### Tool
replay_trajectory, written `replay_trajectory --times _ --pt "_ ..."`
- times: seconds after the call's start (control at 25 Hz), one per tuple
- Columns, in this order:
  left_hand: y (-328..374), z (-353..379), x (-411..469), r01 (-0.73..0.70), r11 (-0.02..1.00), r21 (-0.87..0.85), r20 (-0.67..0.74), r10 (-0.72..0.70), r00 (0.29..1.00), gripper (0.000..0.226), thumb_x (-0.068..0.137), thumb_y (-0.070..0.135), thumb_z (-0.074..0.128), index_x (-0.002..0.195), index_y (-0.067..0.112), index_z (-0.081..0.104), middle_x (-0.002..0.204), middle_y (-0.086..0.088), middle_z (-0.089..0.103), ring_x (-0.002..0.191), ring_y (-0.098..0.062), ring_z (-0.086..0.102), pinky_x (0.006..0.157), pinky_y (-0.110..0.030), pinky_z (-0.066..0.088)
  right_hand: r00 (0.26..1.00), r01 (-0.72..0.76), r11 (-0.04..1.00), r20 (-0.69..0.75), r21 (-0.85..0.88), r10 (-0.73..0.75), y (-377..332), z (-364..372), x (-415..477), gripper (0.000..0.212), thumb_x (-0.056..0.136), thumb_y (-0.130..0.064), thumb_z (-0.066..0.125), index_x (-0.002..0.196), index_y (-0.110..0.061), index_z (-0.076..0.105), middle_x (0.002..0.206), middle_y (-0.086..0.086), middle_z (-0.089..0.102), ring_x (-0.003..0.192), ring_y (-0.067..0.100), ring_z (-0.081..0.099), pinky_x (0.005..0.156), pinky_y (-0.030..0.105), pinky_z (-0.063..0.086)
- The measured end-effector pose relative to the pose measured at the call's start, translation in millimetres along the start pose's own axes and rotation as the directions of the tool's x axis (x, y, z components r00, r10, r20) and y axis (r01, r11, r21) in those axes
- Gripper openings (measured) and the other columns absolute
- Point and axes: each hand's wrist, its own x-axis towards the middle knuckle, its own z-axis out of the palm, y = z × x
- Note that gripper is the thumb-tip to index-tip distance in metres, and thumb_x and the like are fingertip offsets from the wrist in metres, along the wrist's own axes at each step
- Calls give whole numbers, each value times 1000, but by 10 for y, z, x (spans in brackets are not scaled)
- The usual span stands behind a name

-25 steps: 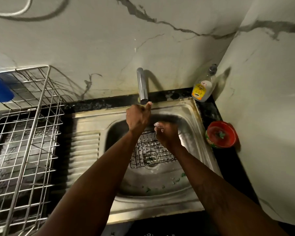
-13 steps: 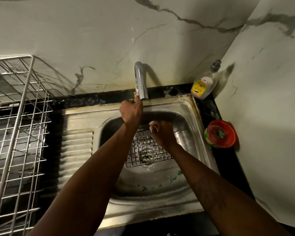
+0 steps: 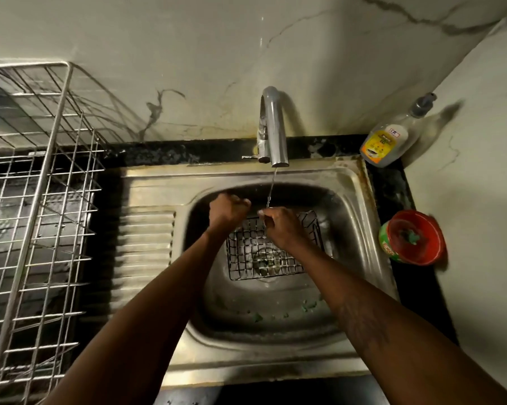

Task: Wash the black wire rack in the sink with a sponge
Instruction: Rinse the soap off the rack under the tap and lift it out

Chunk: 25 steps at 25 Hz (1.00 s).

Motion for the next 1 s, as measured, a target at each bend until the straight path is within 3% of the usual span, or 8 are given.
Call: replay_trajectory --times 0.08,0.2,0.24,0.32,0.4,0.6,0.76,1.0 --pt "-50 118 43 -211 943 259 113 187 976 13 94 27 63 92 21 75 83 0 73 75 -15 70 71 -30 60 995 39 994 100 -100 -28 -14 45 76 50 88 -2 61 134 -22 61 133 6 59 119 22 57 93 32 49" --pt "-172 279 67 -384 815 434 256 297 920 18 94 23 59 102 18 74 92 -8 75 85 -29 72 77 -41 60 990 67 981 133 -183 -42 -2 98 182 39 91 0 56 124 -19 64 125 6 63 109 23 62 85 30 49" --pt "-194 305 77 -415 786 458 289 309 906 19 95 21 58 103 17 75 95 -9 75 87 -30 71 77 -40 59 989 83 967 142 -240 -50 -5 114 198 37 93 0 55 125 -18 63 124 6 64 111 22 62 91 31 48" --pt "-253 372 136 -454 763 460 305 344 888 19 94 15 58 103 13 75 98 -12 75 91 -32 71 78 -40 57 982 133 921 177 -365 -72 17 155 231 41 94 -5 55 132 -20 57 130 4 64 123 22 57 117 45 31" --pt "-293 430 156 -445 786 429 301 340 891 21 92 9 59 106 12 74 100 -14 75 94 -34 70 79 -41 55 975 138 890 215 -434 -47 84 161 240 42 95 -13 54 136 -24 53 132 0 63 128 23 54 122 56 17" --pt "-200 485 230 -454 771 446 290 355 888 19 89 5 60 102 7 74 96 -17 74 89 -38 69 74 -39 52 977 180 852 189 -492 -98 222 84 265 20 101 -26 47 113 -24 62 111 0 66 102 23 61 95 42 45" --pt "-294 511 300 -509 740 440 307 408 860 24 84 -1 54 100 6 72 93 -18 73 86 -42 66 67 -39 46 972 193 885 206 -424 -113 155 26 344 27 102 -19 44 84 -23 65 81 0 63 73 20 63 69 39 57" --pt "-479 527 281 -491 761 424 324 379 867 18 90 2 52 88 2 70 89 -20 72 82 -42 65 69 -40 43 976 55 925 216 -375 30 326 -58 416 18 99 -16 58 104 -25 74 91 -1 70 76 12 64 71 36 59"
